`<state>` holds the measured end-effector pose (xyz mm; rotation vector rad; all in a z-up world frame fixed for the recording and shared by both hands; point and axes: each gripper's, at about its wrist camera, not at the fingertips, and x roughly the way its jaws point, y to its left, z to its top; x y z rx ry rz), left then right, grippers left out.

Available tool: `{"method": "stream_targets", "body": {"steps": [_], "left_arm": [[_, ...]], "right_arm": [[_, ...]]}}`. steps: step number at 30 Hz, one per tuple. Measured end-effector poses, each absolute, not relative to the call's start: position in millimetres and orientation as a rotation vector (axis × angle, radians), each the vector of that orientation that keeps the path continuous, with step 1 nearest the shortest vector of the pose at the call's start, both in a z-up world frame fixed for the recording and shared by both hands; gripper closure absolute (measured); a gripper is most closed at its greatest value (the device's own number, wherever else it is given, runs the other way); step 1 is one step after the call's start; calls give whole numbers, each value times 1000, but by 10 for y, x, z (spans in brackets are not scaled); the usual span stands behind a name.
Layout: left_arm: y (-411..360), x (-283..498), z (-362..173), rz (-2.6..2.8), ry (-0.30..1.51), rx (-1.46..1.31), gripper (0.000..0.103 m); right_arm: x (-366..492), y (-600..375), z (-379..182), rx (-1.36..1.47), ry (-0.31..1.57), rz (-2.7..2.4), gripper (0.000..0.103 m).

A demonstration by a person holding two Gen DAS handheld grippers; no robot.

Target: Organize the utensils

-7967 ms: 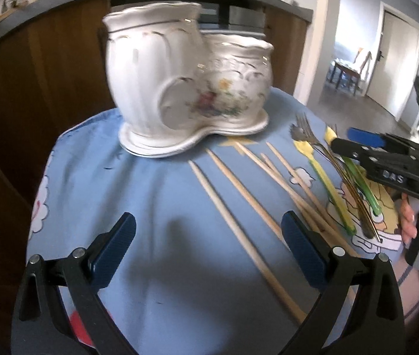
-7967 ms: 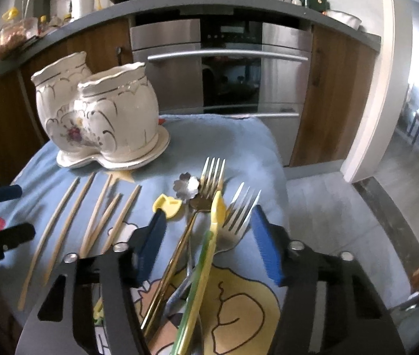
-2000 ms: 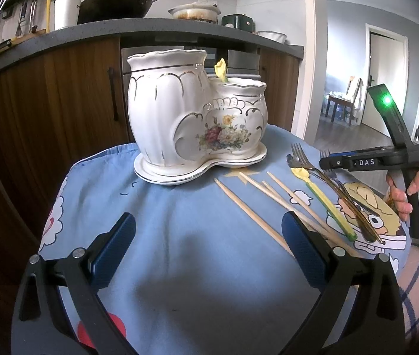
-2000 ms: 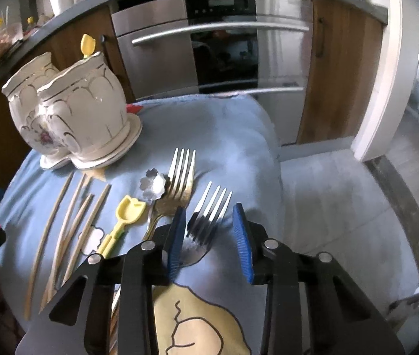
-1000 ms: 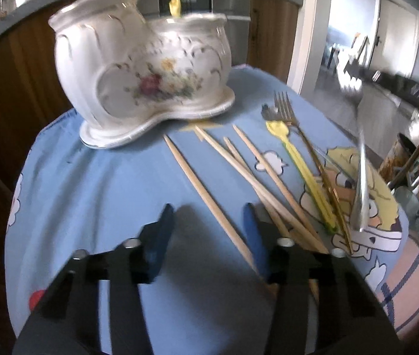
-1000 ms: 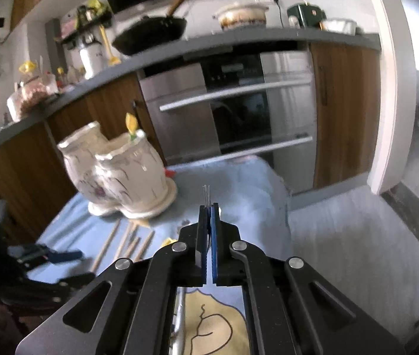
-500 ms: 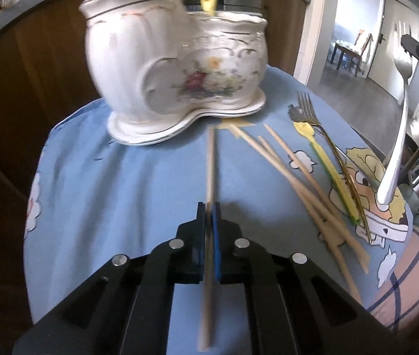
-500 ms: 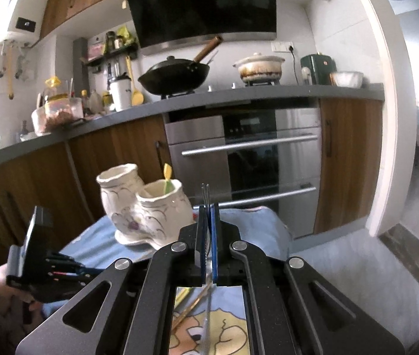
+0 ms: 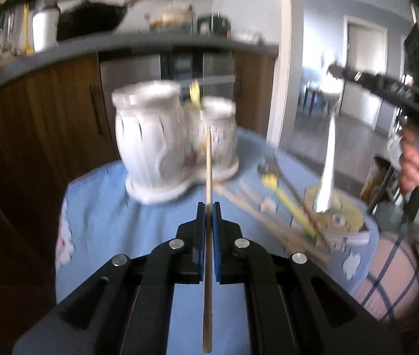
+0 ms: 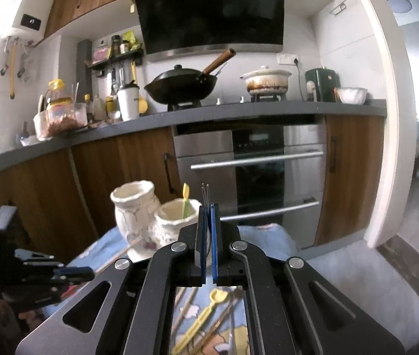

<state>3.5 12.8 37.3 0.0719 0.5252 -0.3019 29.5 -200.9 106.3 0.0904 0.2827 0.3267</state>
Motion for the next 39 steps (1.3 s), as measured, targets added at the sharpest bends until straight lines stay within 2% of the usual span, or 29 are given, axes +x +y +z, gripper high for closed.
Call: {"method": "stream_targets", "body": {"steps": [10,22,29,39], "left_arm": [[275,196,920,-290,324,15,99],[418,834,1398,-287,225,-64,99],[363,1322,1380,-272,208,-97,99],[391,1688,1103,-180,160,-116,99]], "right_arm": [[562,-1702,1397,79,196,322,100],[1054,-1595,1557,136,129,262,100],[1302,-1709,1559,179,85,169,100],[1497,-1633,1150,144,105,139,100]]}}
